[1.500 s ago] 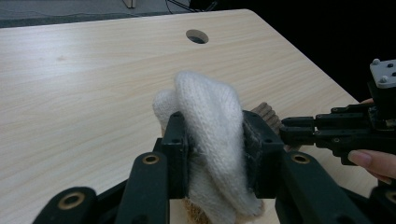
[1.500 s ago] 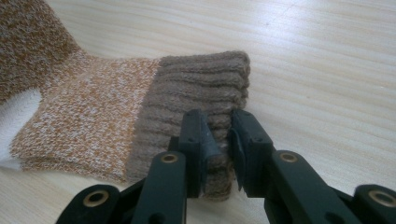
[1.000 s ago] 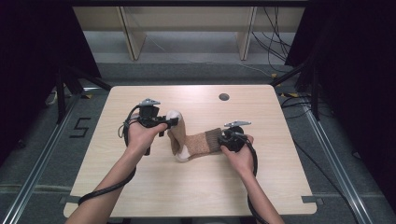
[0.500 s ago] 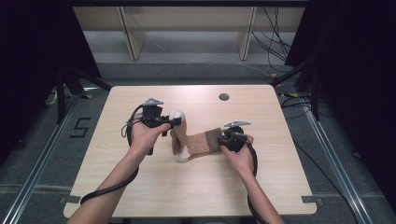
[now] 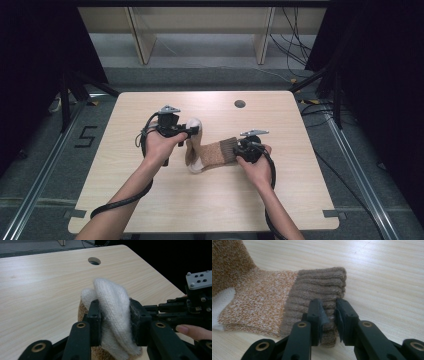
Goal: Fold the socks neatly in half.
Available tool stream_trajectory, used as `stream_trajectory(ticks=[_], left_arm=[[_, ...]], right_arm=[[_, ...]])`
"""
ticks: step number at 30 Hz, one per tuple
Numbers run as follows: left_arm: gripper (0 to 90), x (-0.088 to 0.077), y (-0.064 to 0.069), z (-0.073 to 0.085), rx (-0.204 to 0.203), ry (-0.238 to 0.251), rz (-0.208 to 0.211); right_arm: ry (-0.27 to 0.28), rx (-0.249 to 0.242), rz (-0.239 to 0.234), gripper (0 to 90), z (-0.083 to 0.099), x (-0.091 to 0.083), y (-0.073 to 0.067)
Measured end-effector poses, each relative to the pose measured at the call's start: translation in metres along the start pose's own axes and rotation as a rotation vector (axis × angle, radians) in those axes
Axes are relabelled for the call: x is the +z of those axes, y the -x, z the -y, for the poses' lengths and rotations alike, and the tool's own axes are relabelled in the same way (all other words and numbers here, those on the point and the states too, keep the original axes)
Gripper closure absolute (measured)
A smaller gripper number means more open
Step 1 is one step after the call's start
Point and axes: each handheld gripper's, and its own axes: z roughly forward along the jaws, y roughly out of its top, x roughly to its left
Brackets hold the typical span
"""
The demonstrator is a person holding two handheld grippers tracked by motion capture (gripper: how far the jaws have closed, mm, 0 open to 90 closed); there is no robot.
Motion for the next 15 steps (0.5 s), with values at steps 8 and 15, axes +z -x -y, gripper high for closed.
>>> stream_trajectory(ticks=[8, 15], left_arm=[[65.5, 0.0054, 0.0059, -0.0004, 0.004, 0.005, 0.004], [65.5, 0.0087, 0.0096, -0.0001, 0.020, -0.001, 0.009]], right_arm=[[0.004, 0.004, -0.010, 74.2, 0.0002, 0.0006, 0.0002], [0.008, 0.001, -0.016, 74.2, 0.0005, 0.0009, 0.0009]])
